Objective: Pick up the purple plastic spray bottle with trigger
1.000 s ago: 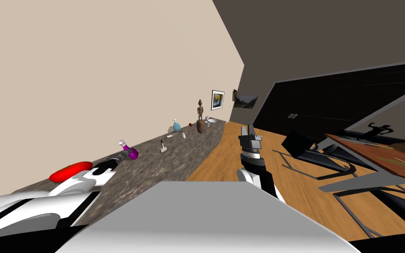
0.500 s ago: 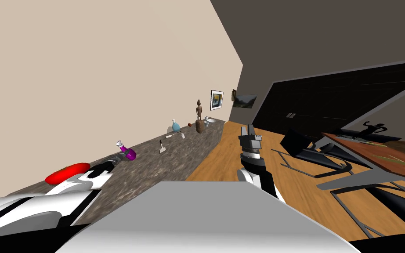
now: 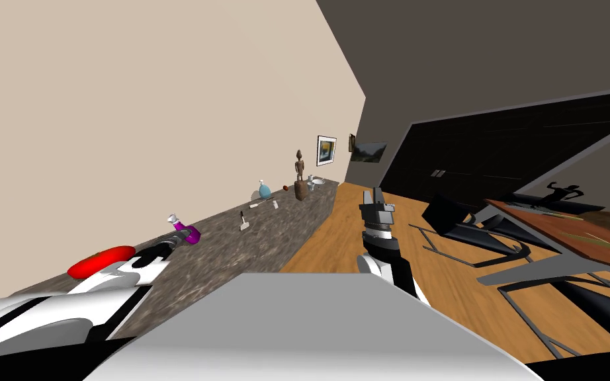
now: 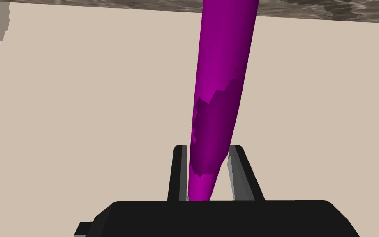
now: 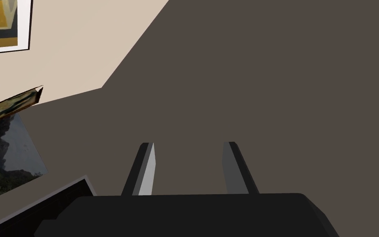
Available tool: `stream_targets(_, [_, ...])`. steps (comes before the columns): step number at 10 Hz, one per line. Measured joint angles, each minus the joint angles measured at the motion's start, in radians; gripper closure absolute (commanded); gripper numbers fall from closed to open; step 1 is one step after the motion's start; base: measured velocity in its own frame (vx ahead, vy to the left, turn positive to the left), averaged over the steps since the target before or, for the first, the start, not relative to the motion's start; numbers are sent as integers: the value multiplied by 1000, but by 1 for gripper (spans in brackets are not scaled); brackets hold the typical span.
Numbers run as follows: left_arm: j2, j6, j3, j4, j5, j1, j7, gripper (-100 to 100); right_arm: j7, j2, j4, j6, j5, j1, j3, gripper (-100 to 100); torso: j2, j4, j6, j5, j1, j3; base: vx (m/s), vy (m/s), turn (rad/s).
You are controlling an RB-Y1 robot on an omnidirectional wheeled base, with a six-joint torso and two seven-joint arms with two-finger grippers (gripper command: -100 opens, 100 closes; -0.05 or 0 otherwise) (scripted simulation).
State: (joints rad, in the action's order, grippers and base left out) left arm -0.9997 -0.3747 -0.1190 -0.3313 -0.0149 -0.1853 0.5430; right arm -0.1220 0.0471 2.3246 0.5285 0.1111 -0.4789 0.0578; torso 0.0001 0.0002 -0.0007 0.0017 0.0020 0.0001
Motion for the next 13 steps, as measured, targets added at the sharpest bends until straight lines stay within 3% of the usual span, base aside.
stream_targets(1, [0,0,0,0,0,0,0,100,0,0,0,0,0,0,0,0,0,0,0,0,0,0,15,71,127])
stream_targets(2, [13,18,-5,-25,18,15,-6,100,0,0,0,0,0,0,0,0,1,-2,-5,5,5,-1,22,65,87])
stream_targets(3, [30,78,-32,-133,16,77,-4,100,0,0,0,0,0,0,0,0,2,-4,-7,9,9,-1,4,16,28])
stream_targets(5, [40,90,-13,-126,49,58,-22,100,0,0,0,0,0,0,0,0,2,-7,-10,15,13,-2,14,48,103])
stream_targets(6, [51,122,-23,-182,57,90,-28,100,0,0,0,0,0,0,0,0,2,-8,-11,19,16,-3,-1,19,25])
stream_targets(7, [53,114,-5,-154,67,57,-32,100,0,0,0,0,0,0,0,0,1,-8,-9,19,17,-3,-5,3,-25])
stream_targets(10, [63,133,-20,-222,65,86,-25,100,0,0,0,0,0,0,0,0,2,-8,-9,19,16,-3,5,16,49])
stream_targets(11, [74,188,-36,-335,73,159,-40,100,0,0,0,0,0,0,0,0,2,-9,-14,21,19,-3,12,48,106])
stream_targets(13, [104,236,-36,-395,111,160,-49,100,0,0,0,0,0,0,0,0,1,-11,-14,25,24,-5,23,65,101])
